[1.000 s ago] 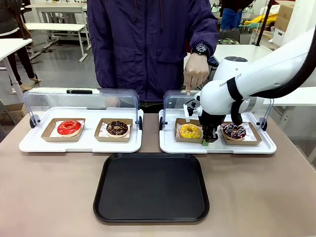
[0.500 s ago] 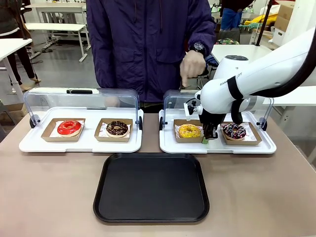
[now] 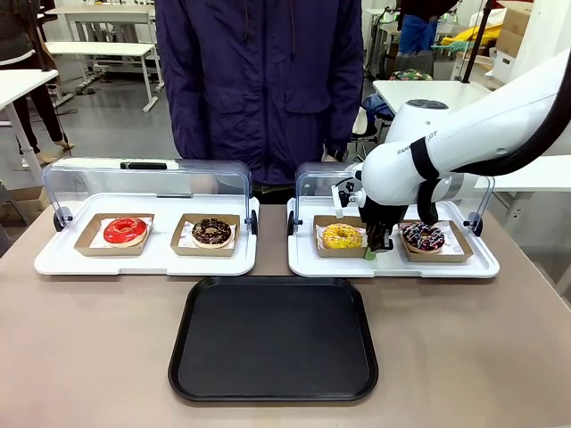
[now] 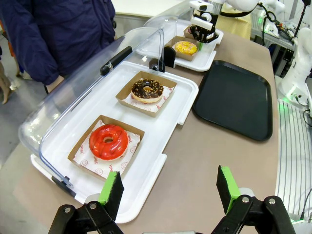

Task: Move the third donut from the left to the tray.
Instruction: Pick up the Paper togo box containing the Donut indicated by the person and place it on the Handle tray.

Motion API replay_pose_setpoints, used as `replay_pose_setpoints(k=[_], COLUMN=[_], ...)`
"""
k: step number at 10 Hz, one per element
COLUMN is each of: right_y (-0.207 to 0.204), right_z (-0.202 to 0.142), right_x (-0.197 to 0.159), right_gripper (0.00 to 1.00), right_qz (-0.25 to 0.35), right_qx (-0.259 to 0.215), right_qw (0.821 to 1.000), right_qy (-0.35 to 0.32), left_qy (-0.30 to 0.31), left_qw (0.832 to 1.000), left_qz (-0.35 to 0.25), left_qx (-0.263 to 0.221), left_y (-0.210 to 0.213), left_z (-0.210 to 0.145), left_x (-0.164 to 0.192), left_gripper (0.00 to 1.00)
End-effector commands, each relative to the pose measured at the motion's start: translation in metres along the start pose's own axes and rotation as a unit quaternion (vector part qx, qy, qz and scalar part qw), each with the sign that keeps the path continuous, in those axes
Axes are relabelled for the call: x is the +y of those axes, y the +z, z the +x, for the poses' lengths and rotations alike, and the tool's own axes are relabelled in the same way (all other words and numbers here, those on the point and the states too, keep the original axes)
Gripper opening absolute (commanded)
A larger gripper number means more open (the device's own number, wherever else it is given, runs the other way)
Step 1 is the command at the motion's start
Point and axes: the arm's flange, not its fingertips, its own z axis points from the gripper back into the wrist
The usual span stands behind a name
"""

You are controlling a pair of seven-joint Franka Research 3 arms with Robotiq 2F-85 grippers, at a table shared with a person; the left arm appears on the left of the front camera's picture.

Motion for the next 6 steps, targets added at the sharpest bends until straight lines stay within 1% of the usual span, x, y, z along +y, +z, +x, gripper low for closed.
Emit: replay_pose_setpoints(k=[1,2,3,5,6], right_y=[0.021,0.031,0.055,0.057,0.069], right_z=[0.004,0.007,0.017,0.018,0.022], right_x=[0.018,0.024,0.035,0.036,0.041], right_gripper=[0.02,0.02,0.02,0.02,0.02], right_qz=[-0.038,-0.043,-0.062,-0.064,-0.074], right_qx=[-0.012,-0.006,-0.004,-0.004,-0.003], right_qw=[0.999,0.999,0.998,0.998,0.997], right_qy=[-0.005,-0.004,-0.005,-0.005,-0.007], left_qy=[-0.004,-0.004,-0.004,-0.004,-0.004], left_qw=[1.000,1.000,1.000,1.000,1.000], left_qz=[-0.002,-0.002,-0.002,-0.002,-0.002], left_qx=[-0.001,-0.001,-0.001,-0.001,-0.001], left_y=[0.001,0.001,0.001,0.001,0.001], left_z=[0.001,0.001,0.001,0.001,0.001], left_x=[-0.002,-0.002,-0.002,-0.002,-0.002], left_gripper=[1.00,1.00,1.00,1.00,1.00])
